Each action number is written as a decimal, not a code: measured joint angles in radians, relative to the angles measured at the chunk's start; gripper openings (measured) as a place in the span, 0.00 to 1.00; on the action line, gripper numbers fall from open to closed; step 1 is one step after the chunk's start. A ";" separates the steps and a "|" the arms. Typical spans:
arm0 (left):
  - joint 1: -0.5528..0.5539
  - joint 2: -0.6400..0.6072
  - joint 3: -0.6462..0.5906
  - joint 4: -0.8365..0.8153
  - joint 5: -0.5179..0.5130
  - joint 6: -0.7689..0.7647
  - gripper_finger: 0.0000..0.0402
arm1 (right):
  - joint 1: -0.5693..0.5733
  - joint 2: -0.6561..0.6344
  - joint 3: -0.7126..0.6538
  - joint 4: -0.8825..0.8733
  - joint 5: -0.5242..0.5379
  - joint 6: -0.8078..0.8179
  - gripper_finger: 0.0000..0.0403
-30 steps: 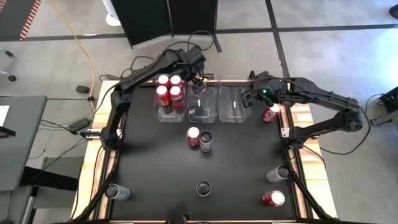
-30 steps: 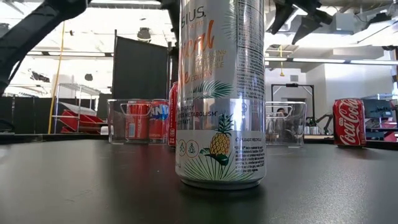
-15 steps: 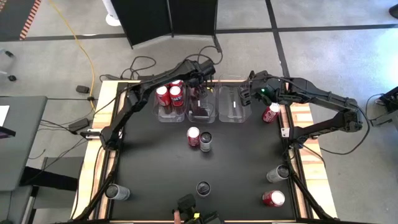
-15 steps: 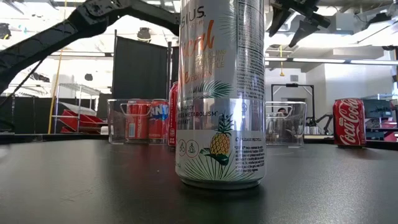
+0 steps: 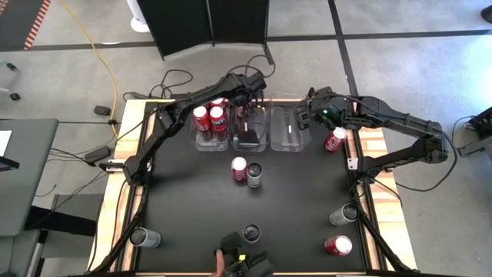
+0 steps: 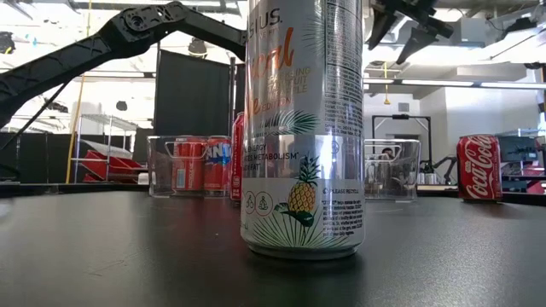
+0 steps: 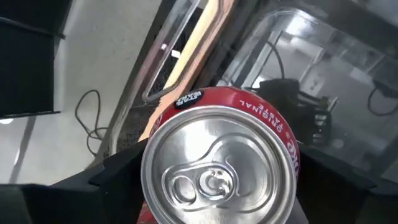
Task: Sort soda cans
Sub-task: Put the top left red and white soda can into the middle transparent bin, then put the middle left red and white soda can into the middle transparent bin
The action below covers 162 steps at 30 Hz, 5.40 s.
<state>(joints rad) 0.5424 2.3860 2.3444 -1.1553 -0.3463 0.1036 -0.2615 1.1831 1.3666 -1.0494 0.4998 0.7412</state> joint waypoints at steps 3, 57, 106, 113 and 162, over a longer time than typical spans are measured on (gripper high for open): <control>0.007 -0.001 0.000 0.004 -0.002 -0.022 0.88 | 0.000 0.000 0.000 0.019 0.013 0.001 0.94; -0.402 -0.985 -0.969 0.464 0.449 -0.138 0.93 | -0.106 0.115 -0.147 0.351 -0.019 -0.405 0.94; -0.389 -0.740 -1.109 0.618 0.459 0.079 0.73 | -0.047 0.115 -0.147 0.311 -0.114 -0.290 0.94; -0.362 -0.816 -0.939 0.485 0.421 0.143 0.73 | -0.021 0.111 -0.146 0.274 -0.132 -0.270 0.94; 0.054 -0.158 -0.327 0.492 0.361 0.356 0.87 | -0.023 0.111 -0.146 0.064 -0.135 -0.087 0.94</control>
<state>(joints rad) 0.5964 2.2279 2.0174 -0.6637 0.0152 0.4594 -0.2844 1.2938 1.2201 -0.9859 0.3649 0.6539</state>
